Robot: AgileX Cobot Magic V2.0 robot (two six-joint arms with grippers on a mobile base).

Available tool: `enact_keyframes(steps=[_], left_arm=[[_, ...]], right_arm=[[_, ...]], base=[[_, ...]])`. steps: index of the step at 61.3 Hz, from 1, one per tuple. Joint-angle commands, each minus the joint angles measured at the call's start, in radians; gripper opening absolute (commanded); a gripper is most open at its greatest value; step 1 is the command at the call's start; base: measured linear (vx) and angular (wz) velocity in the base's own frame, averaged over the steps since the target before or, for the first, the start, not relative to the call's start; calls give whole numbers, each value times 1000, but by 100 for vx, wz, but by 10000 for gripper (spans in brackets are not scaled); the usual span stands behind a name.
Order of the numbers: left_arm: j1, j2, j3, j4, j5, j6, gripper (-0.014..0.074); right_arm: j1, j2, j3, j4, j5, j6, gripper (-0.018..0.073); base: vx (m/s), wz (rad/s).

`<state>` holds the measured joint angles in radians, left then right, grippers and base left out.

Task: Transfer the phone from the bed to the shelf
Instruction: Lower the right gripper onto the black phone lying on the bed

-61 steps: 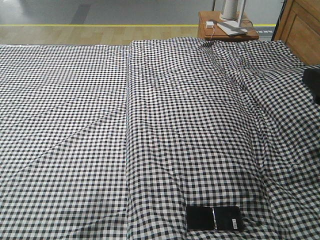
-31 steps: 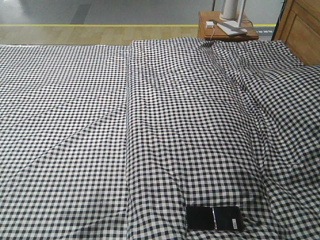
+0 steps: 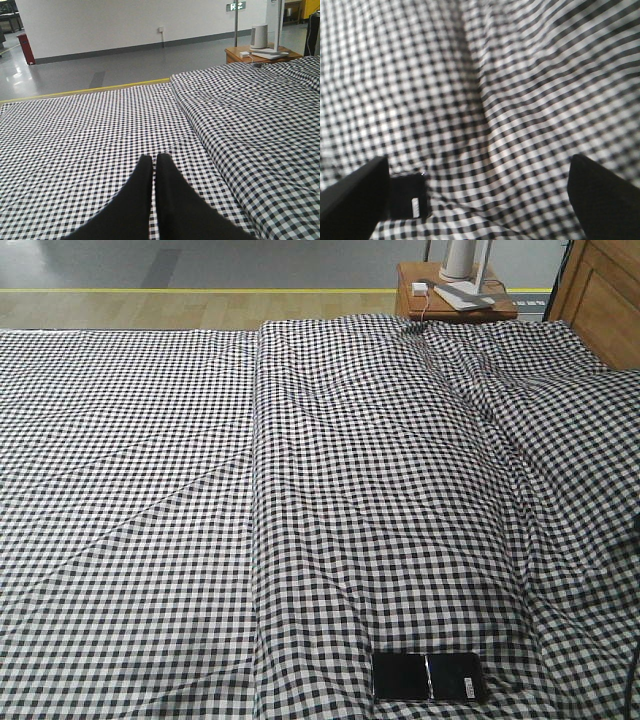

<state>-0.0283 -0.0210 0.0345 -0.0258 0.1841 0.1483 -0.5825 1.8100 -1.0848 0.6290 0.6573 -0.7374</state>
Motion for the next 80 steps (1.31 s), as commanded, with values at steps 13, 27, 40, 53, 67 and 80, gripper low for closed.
enact_keyframes(steps=[13,27,40,53,67,80], left_arm=[[-3,-5,-23,-9,-72,-6,1],[-3,-5,-23,-9,-72,-6,1],[-3,-5,-23,-9,-72,-6,1],[-3,-5,-23,-9,-72,-6,1],[-3,-5,-23,-9,-72,-6,1],[-3,-5,-23,-9,-72,-6,1]], right_arm=[[-8,265,-28,323,40,-398,661],[-8,472,-28,498,170,-636,653],[-8,606,-28,592,309,-725,646],[12,682,-28,603,363,-785,640],[74,741,-57,610,400,-798,631],[131,759,-101,614,400,-789,622]], base=[[0,0],[0,0],[0,0],[0,0],[0,0],[0,0]])
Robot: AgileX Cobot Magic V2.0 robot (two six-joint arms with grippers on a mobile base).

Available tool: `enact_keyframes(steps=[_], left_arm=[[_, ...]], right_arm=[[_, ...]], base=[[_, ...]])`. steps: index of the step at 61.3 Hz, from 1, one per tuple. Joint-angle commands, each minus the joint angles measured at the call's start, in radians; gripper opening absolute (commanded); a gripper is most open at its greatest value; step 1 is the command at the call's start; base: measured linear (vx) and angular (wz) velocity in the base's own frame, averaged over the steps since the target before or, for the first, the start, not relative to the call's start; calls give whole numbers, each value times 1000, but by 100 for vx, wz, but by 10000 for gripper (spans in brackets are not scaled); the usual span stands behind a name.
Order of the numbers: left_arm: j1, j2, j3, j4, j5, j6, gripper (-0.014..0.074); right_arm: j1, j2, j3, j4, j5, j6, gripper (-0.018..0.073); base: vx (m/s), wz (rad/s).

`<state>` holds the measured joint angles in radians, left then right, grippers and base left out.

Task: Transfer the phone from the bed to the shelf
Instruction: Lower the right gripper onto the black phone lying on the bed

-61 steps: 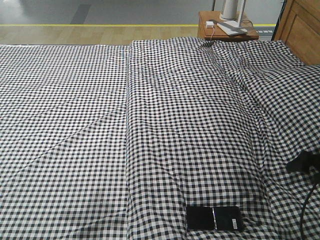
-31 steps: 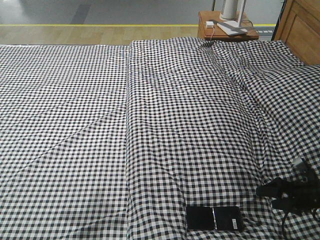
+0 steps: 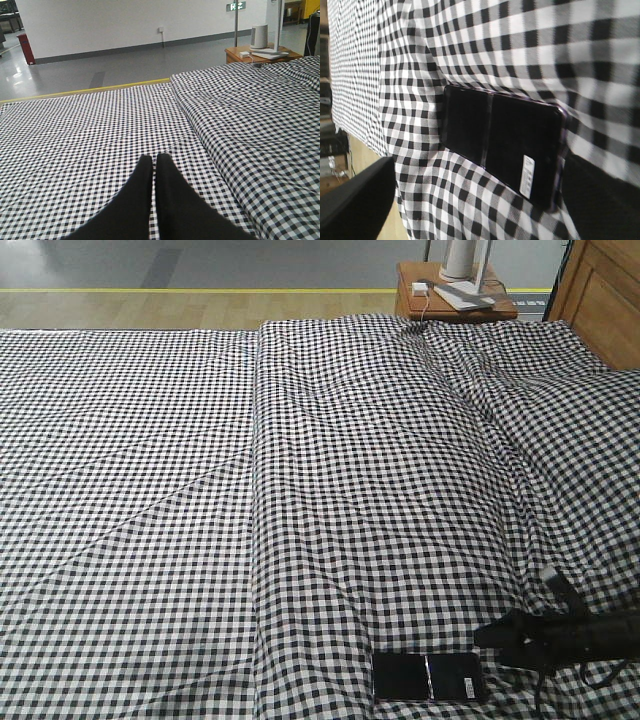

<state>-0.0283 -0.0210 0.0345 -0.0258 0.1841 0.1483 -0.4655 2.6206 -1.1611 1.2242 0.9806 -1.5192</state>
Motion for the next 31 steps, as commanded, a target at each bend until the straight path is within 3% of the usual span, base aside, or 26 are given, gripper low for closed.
enact_keyframes(steps=[1,31], left_arm=[[-3,-5,-23,-9,-72,-6,1],[-3,-5,-23,-9,-72,-6,1]], right_arm=[[16,-52,-27,21,77,-8,622],[21,-27,-43,56,47,-41,607]], base=[[0,0],[0,0]])
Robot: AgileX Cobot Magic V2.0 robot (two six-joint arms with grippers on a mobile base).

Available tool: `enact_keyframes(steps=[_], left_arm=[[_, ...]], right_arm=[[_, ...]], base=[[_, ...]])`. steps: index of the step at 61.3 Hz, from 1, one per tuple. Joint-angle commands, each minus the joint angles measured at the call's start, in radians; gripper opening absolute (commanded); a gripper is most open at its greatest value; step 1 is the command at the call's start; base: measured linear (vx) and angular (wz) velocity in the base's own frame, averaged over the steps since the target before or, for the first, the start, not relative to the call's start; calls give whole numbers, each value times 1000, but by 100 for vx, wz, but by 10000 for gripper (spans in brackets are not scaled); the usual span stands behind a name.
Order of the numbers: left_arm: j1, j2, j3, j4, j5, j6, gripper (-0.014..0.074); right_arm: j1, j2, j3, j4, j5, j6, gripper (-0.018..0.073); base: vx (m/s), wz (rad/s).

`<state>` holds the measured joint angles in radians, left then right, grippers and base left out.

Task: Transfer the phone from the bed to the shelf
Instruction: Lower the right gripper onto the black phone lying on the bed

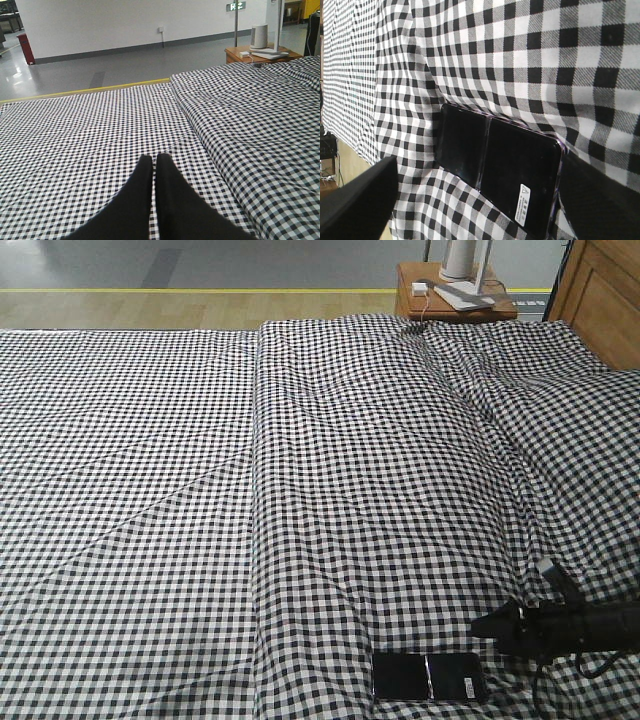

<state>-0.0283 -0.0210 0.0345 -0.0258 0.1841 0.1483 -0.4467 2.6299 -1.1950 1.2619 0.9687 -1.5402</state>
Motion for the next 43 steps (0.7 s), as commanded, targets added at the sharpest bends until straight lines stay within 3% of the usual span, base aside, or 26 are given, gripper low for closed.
enact_keyframes(steps=[1,43], left_arm=[[-3,-5,-23,-9,-72,-6,1],[-3,-5,-23,-9,-72,-6,1]], right_arm=[[2,-32,-9,19,61,-20,606],[27,134,-9,117,121,-68,595]], base=[[0,0],[0,0]])
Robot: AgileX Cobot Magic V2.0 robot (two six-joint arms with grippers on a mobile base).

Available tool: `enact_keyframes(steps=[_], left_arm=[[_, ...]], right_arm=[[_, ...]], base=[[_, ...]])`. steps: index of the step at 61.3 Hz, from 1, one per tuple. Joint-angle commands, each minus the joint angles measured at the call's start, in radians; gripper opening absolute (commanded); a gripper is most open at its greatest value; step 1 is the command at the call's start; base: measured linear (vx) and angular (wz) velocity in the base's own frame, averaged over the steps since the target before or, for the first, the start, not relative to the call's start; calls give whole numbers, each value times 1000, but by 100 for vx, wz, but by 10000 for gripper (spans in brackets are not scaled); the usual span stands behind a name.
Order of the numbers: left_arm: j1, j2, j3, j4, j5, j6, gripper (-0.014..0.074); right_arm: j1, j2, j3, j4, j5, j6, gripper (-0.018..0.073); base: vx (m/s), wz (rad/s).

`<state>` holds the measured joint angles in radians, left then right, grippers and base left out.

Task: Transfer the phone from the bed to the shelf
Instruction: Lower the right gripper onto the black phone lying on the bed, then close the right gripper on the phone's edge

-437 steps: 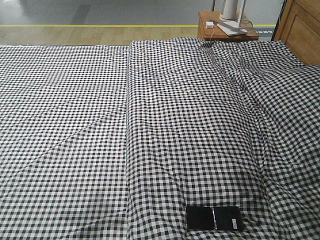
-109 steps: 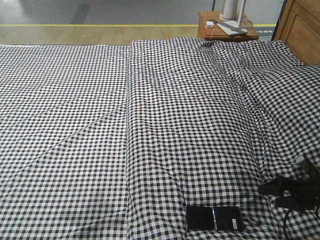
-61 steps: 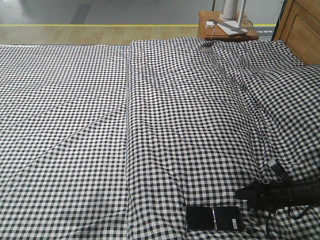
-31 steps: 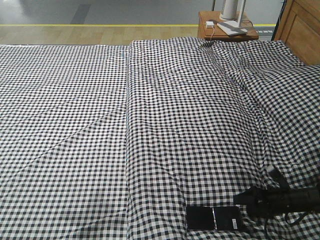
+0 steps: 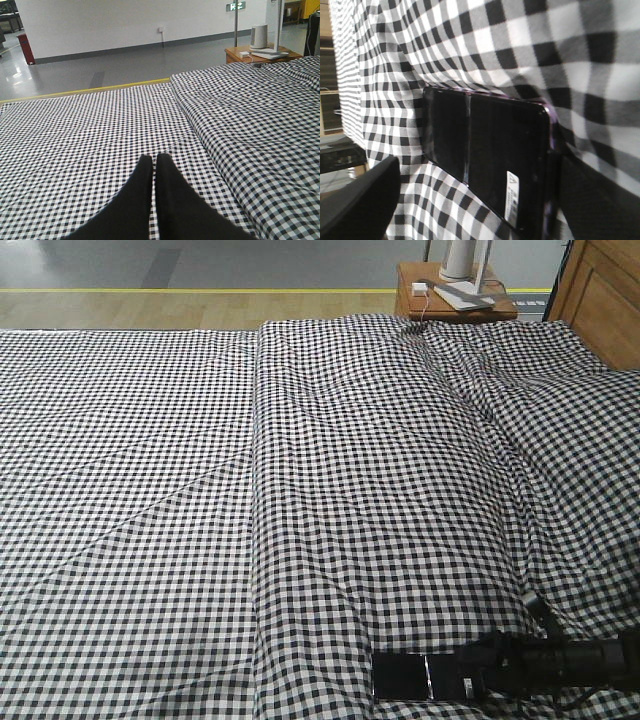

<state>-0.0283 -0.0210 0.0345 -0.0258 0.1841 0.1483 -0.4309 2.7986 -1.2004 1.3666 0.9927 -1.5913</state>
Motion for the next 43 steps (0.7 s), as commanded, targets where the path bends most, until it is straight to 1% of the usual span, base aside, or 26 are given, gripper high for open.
enact_keyframes(steps=[1,8,25,33,39,43], left_arm=[[-3,-5,-23,-9,-72,-6,1],[-3,-5,-23,-9,-72,-6,1],[-3,-5,-23,-9,-72,-6,1],[-3,-5,-23,-9,-72,-6,1],[-3,-5,-23,-9,-72,-6,1],[-3,-5,-23,-9,-72,-6,1]], right_arm=[[14,-35,-4,15,99,-17,595],[33,-21,-4,33,106,-18,595],[79,-15,-4,38,109,-30,595],[80,-15,-4,41,111,-42,593],[80,-15,-4,41,109,-44,576],[80,-15,-4,41,100,-44,549]], base=[[0,0],[0,0],[0,0],[0,0],[0,0],[0,0]])
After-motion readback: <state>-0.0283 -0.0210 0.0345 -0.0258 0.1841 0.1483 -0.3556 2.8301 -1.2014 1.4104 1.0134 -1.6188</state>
